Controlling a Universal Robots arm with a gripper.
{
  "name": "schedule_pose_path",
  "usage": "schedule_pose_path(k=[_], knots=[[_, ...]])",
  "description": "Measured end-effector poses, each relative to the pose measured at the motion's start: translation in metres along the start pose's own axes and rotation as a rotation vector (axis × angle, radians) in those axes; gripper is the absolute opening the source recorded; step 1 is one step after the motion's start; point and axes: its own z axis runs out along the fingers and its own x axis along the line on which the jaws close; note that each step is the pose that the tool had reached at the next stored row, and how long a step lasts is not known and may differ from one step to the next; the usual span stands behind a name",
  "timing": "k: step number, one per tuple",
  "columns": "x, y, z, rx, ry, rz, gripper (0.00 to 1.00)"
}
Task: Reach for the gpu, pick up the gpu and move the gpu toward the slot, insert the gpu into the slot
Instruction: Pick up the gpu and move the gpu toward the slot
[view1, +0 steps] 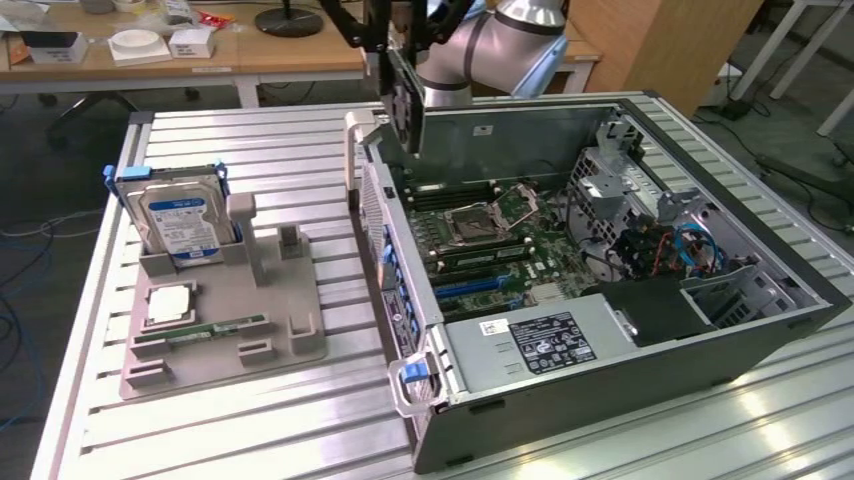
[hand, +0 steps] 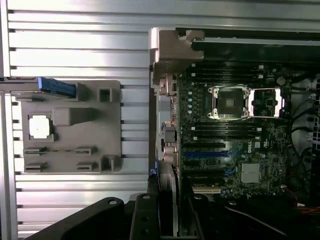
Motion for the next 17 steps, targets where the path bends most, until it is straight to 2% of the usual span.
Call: schedule_pose_path(k=[7,17], knots=[[-0.021,0.0002,0.0054,-0.0005,-0.001,0.0,0.27],[-0.047,0.0005,0.011,-0.0006,-0.0026,0.0,0.27]])
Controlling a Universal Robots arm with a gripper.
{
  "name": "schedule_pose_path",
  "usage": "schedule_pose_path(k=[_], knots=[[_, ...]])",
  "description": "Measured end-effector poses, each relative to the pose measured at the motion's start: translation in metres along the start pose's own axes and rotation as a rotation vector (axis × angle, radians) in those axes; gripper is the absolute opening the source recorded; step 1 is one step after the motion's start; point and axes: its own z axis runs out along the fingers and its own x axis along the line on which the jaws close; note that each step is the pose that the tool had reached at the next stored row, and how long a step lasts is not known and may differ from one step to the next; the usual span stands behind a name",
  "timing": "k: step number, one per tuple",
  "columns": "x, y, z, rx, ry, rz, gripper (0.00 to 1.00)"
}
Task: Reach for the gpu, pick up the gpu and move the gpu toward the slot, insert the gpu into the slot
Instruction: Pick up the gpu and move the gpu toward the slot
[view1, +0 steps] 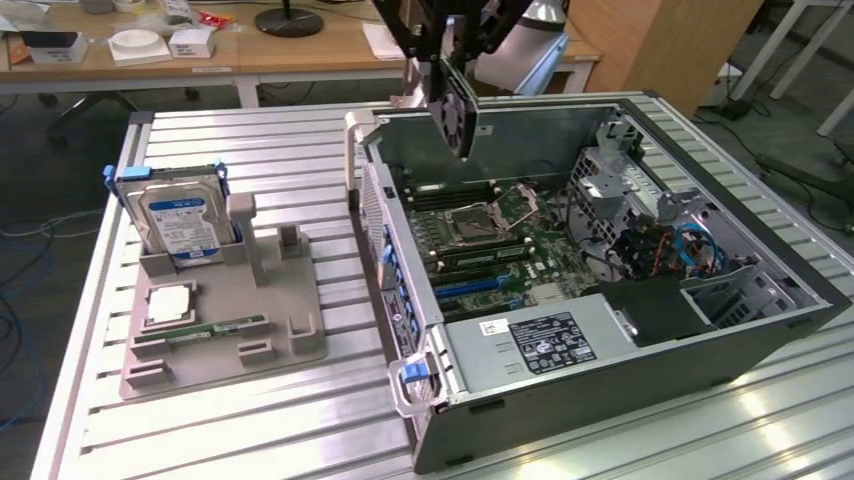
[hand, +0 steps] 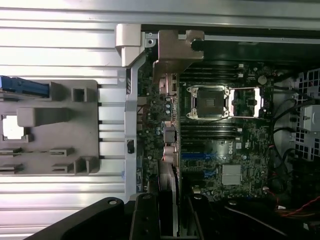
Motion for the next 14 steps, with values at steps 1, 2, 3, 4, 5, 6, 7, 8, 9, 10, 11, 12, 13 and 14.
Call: schedule_pose_path(k=[1,2,3,4,5,6,7,8,9,10,11,12,13,14], knots=[[-0.003,0.0,0.0004,0.0,-0.0001,0.0,0.27],[-0.005,0.0,0.0009,0.0001,-0.0001,0.0,0.27],[-0.008,0.0001,0.0014,0.0,-0.0003,0.0,0.27],[-0.011,0.0001,0.0019,-0.0001,-0.0003,0.0,0.27],[-0.014,0.0002,0.0023,0.0,-0.0003,0.0,0.27],[-0.017,0.0002,0.0027,0.0001,-0.0004,0.0,0.27],[-0.02,0.0002,0.003,0.0,-0.0004,0.0,0.27],[-0.022,0.0002,0.0033,0.0001,-0.0004,0.0,0.27],[-0.025,0.0002,0.0037,0.0001,-0.0005,0.0,0.27],[-0.028,0.0003,0.0041,0.0001,-0.0005,0.0,0.27],[-0.031,0.0003,0.0046,0.0,-0.0005,0.0,0.27],[-0.033,0.0004,0.005,0.0,-0.0006,0.0,0.27],[-0.035,0.0004,0.0054,0.0,-0.0007,0.0,0.27],[-0.038,0.0004,0.0058,0.0,-0.0007,0.0,0.27]])
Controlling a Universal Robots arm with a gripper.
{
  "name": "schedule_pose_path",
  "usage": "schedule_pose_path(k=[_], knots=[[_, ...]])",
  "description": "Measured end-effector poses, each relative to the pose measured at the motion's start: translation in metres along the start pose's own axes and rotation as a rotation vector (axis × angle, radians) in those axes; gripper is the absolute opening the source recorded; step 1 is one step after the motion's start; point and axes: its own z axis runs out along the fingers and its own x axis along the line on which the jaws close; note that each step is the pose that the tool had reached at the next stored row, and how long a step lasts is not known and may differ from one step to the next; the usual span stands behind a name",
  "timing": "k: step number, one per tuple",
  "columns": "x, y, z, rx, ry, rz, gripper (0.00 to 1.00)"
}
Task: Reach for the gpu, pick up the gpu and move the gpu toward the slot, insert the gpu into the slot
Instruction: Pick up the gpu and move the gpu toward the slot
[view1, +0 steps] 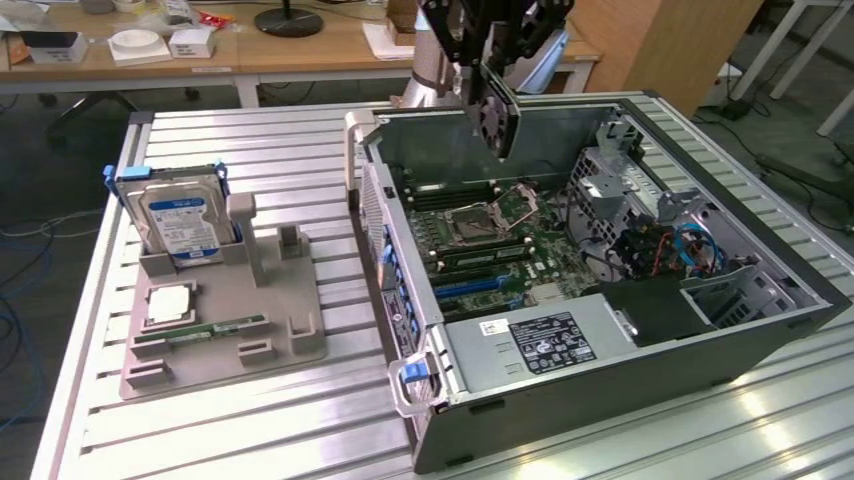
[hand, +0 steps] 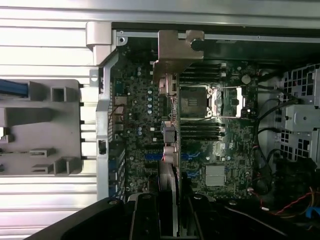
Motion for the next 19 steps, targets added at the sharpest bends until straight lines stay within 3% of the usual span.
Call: schedule_pose_path(k=[19], knots=[[-0.043,0.0005,0.0072,0.0,-0.0007,0.0,0.27]])
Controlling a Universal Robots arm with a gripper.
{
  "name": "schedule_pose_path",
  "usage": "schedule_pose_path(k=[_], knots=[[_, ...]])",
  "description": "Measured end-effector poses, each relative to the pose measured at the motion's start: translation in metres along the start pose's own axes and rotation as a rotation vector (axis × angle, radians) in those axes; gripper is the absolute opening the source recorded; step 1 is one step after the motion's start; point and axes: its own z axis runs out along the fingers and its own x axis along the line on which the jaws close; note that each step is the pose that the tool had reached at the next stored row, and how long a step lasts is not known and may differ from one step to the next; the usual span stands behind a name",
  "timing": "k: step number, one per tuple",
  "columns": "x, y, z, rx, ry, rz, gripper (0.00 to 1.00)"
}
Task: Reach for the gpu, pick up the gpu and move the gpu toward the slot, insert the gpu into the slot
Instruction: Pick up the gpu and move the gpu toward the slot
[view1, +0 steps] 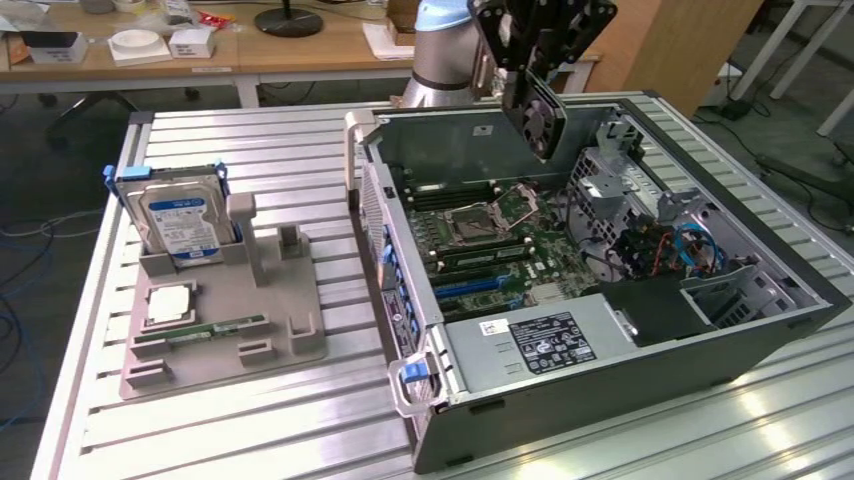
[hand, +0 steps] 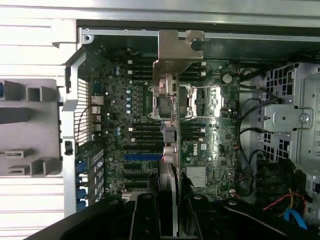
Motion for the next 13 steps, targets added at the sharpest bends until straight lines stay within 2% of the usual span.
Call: schedule_pose_path(k=[13], knots=[[-0.029,0.0003,0.0032,0.0,-0.0003,0.0,0.27]])
